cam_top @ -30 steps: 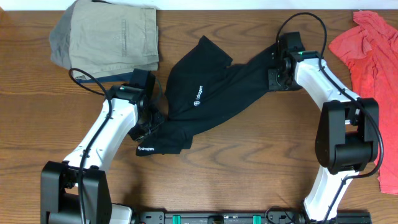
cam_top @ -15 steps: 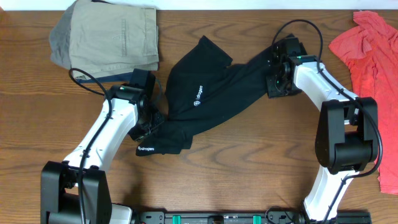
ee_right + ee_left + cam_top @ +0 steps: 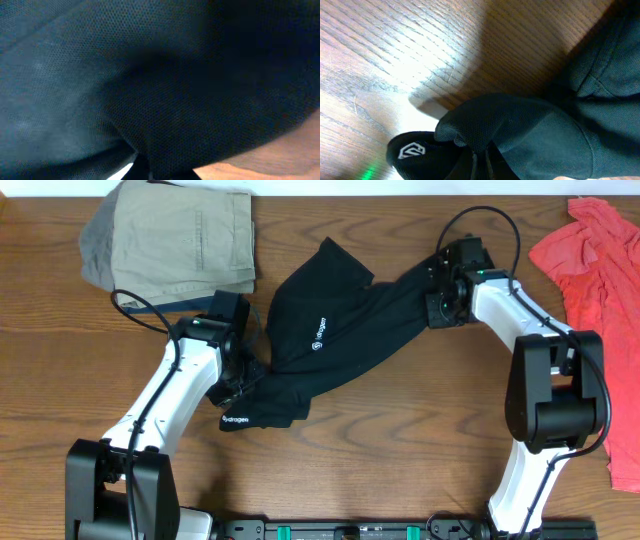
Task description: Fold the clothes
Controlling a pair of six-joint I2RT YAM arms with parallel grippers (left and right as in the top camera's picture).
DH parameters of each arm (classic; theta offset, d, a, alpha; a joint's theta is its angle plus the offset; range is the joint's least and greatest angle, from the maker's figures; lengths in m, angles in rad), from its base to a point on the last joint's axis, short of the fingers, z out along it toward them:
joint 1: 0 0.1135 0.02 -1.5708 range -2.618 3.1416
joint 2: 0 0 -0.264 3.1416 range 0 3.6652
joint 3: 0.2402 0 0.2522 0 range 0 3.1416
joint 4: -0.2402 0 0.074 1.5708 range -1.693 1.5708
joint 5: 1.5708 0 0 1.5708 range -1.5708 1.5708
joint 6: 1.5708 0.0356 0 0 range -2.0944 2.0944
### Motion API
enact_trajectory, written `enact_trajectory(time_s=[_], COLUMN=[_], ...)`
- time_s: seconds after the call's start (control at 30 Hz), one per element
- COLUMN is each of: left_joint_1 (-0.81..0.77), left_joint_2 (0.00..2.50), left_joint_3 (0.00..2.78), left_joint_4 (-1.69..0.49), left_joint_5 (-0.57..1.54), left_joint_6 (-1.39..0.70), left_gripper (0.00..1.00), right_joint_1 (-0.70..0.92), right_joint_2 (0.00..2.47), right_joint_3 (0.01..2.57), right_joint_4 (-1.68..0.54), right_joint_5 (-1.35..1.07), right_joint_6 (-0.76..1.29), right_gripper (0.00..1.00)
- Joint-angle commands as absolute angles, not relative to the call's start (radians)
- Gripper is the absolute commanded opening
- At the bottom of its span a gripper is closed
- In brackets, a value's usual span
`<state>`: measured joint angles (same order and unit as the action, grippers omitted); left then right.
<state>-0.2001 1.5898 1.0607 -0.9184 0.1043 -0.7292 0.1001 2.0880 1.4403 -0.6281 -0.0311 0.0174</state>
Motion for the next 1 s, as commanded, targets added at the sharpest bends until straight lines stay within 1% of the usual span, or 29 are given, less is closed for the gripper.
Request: enact_trajectory(time_s=[0.0, 0.2, 0.27, 0.33, 0.5, 0.53, 0.57, 0.63, 0.7, 0.83, 0.97], left_joint_1=[-0.2, -0.2, -0.2, -0.2, -0.2, -0.2, -0.2, -0.2, -0.2, -0.2, -0.201], left_joint_2=[1.594, 1.594, 1.594, 1.594, 1.594, 1.594, 1.594, 1.594, 1.594, 1.594, 1.594], left_joint_3=[1.051, 1.051, 1.051, 1.051, 1.051, 1.051, 1.051, 1.051, 1.051, 1.051, 1.051], left_joint_4=[-0.921, -0.921, -0.921, -0.921, -0.921, -0.921, -0.921, -0.921, -0.921, -0.922, -0.922], left_joint_5=[0.089, 0.089, 0.089, 0.089, 0.089, 0.089, 0.089, 0.089, 0.089, 0.089, 0.089], left_joint_6=[-0.727, -0.727, -0.727, -0.727, -0.727, -0.727, -0.727, -0.727, -0.727, -0.727, -0.727], left_gripper=[0.06, 0.07, 0.06, 0.06, 0.06, 0.06, 0.06, 0.07, 0.06, 0.07, 0.06], right_joint_1=[0.093, 0.093, 0.093, 0.093, 0.093, 0.093, 0.093, 0.092, 0.092, 0.092, 0.092], right_joint_2=[2.07, 2.07, 2.07, 2.07, 2.07, 2.07, 2.07, 2.078, 2.09, 2.126, 2.134], right_joint_3=[1.518, 1.56, 1.56, 1.56, 1.557, 1.552, 1.546, 1.526, 1.515, 1.51, 1.51], right_joint_4=[-0.646, -0.665, -0.668, -0.675, -0.722, -0.723, -0.719, -0.695, -0.678, -0.662, -0.668], right_joint_5=[-0.022, -0.01, -0.01, -0.011, -0.011, -0.011, -0.011, -0.011, -0.012, -0.004, 0.009], right_joint_6=[0.02, 0.02, 0.021, 0.021, 0.021, 0.021, 0.021, 0.02, 0.02, 0.02, 0.021], right_gripper=[0.03, 0.08, 0.07, 0.01, 0.01, 0.04, 0.1, 0.27, 0.34, 0.38, 0.38])
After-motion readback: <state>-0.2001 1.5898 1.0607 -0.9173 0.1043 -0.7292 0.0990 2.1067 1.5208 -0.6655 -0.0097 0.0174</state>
